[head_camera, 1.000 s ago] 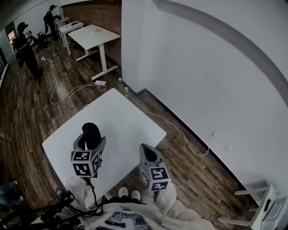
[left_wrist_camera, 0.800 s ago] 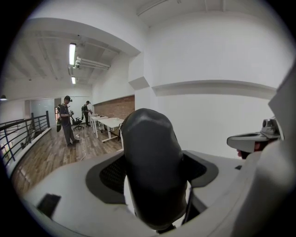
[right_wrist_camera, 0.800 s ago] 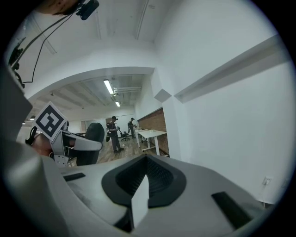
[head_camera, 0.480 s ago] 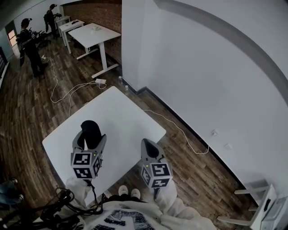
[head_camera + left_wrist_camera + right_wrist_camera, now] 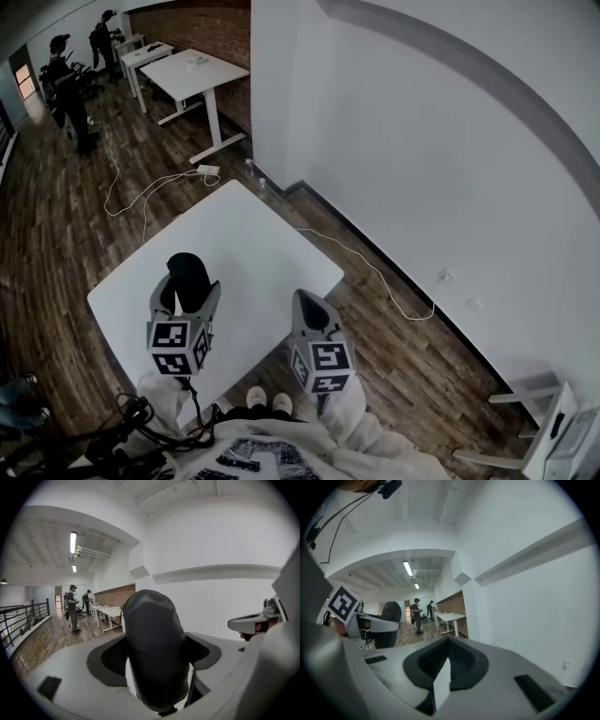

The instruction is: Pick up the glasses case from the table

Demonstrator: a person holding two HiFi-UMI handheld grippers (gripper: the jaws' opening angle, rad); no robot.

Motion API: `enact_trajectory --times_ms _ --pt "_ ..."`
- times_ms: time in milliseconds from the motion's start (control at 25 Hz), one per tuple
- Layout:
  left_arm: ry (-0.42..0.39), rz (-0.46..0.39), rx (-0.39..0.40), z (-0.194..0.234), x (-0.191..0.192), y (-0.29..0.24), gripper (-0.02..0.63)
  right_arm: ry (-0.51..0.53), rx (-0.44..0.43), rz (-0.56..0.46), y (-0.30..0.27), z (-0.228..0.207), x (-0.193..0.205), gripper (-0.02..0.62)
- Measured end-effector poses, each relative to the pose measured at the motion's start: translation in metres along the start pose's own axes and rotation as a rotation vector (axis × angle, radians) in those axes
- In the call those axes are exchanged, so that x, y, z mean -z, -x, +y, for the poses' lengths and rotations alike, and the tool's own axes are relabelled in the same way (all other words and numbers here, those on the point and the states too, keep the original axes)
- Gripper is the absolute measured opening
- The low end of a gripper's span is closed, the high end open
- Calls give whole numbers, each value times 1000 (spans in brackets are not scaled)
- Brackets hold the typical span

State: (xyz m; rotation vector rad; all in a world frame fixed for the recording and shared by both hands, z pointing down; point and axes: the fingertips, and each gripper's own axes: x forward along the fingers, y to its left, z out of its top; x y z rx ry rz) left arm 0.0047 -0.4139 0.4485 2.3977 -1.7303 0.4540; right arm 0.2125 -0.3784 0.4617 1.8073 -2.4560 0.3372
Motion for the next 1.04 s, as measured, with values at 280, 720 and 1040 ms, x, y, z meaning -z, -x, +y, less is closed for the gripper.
enact_trajectory --times_ms 280,720,1040 --pt "-1 -3 -5 -10 -6 3 373 10 -4 -15 3 -3 -4 2" --pt "-31 -43 6 -6 -2 5 373 14 -13 -10 -1 4 -1 3" --pt "-27 -41 27 -11 -3 9 373 15 -11 -10 2 6 0 3"
